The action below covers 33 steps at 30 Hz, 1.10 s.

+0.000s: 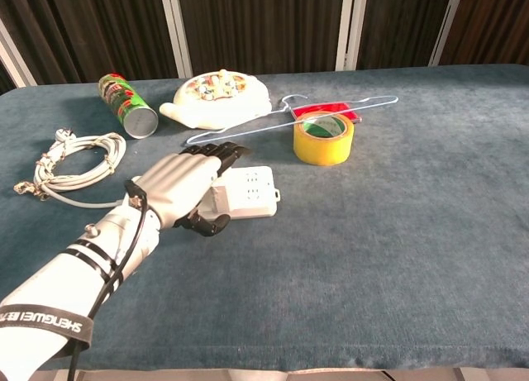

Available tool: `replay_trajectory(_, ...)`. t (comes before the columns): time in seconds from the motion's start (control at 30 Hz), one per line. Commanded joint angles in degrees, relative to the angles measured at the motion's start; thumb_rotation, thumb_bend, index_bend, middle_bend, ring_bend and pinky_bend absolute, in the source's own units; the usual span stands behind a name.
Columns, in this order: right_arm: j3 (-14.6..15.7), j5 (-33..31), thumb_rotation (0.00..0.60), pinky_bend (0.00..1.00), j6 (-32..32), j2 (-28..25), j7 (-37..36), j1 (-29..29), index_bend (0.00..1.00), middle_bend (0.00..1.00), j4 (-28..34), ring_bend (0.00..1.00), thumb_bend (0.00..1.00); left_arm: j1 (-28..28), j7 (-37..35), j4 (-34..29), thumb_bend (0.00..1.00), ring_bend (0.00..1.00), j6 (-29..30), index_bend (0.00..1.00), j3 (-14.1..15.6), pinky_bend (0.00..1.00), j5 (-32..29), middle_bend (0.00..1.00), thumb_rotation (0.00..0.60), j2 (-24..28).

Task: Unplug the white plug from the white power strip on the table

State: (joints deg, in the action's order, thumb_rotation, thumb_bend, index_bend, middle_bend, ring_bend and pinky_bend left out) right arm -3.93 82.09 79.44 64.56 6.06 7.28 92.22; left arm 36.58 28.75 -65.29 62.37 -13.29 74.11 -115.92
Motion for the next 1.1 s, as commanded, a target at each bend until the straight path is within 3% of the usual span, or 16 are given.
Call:
replay_trajectory(0.03, 0.0, -0.1, 0.600, 0.00, -0.1, -0.1, -0.1, 0.0, 0.00, 0.00, 0.0, 0.00, 0.19, 0.3, 0.0, 0.3, 0.36, 0.03, 0.1, 0.00, -0.1, 0.10, -0.3, 0.05, 0.600, -0.5)
replay_trajectory(0.27, 0.0, -0.2, 0.600, 0.00, -0.1, -0.2, -0.2, 0.0, 0.00, 0.00, -0.1, 0.00, 0.19, 1.0, -1.2, 1.7, 0.37, 0.12, 1.0, 0.05, -0.4, 0.14, -0.3, 0.13, 0.600, -1.3)
replay_trajectory(0.47, 0.0, -0.1, 0.600, 0.00, -0.2, -0.1, 0.1, 0.1, 0.00, 0.00, 0.0, 0.00, 0.19, 1.3, -2.9, 2.2, 0.45, 0.25, 1.5, 0.18, -0.8, 0.24, -0.7, 0.27, 0.600, -1.7)
replay_trajectory(0.63, 0.1, 0.0, 0.600, 0.00, -0.2, 0.2, 0.6, 0.2, 0.00, 0.00, -0.1, 0.00, 0.19, 1.2, -3.3, 1.5, 0.51, 0.28, 2.0, 0.23, -0.7, 0.30, -0.8, 0.32, 0.600, -1.5)
replay_trajectory(0.87, 0.6, 8.1, 0.600, 0.00, -2.3, 5.5, -1.3, 5.2, 0.00, 0.01, -7.1, 0.00, 0.19, 1.0, -3.5, 0.8, 0.54, 0.33, 2.7, 0.28, 0.2, 0.37, -0.4, 0.38, 0.600, -0.9)
replay_trajectory(0.93, 0.8, 11.2, 0.600, 0.00, -5.6, 7.9, -3.7, 8.8, 0.00, 0.05, -10.5, 0.00, 0.25, 0.9, -3.4, 0.8, 0.55, 0.35, 2.7, 0.30, 0.6, 0.39, -0.3, 0.40, 0.600, -0.9)
replay_trajectory(1.07, 1.3, 16.9, 0.600, 0.02, -10.2, 12.8, -10.0, 16.0, 0.01, 0.09, -16.8, 0.00, 0.49, 1.0, -3.9, 0.7, 0.56, 0.38, 2.5, 0.33, 0.8, 0.43, -0.4, 0.43, 0.600, -0.9)
replay_trajectory(1.1, 1.4, 18.0, 0.600, 0.02, -10.7, 14.0, -11.1, 17.3, 0.02, 0.10, -18.2, 0.00, 0.50, 1.1, -4.0, 0.8, 0.56, 0.38, 2.5, 0.33, 0.8, 0.43, -0.4, 0.44, 0.600, -0.9)
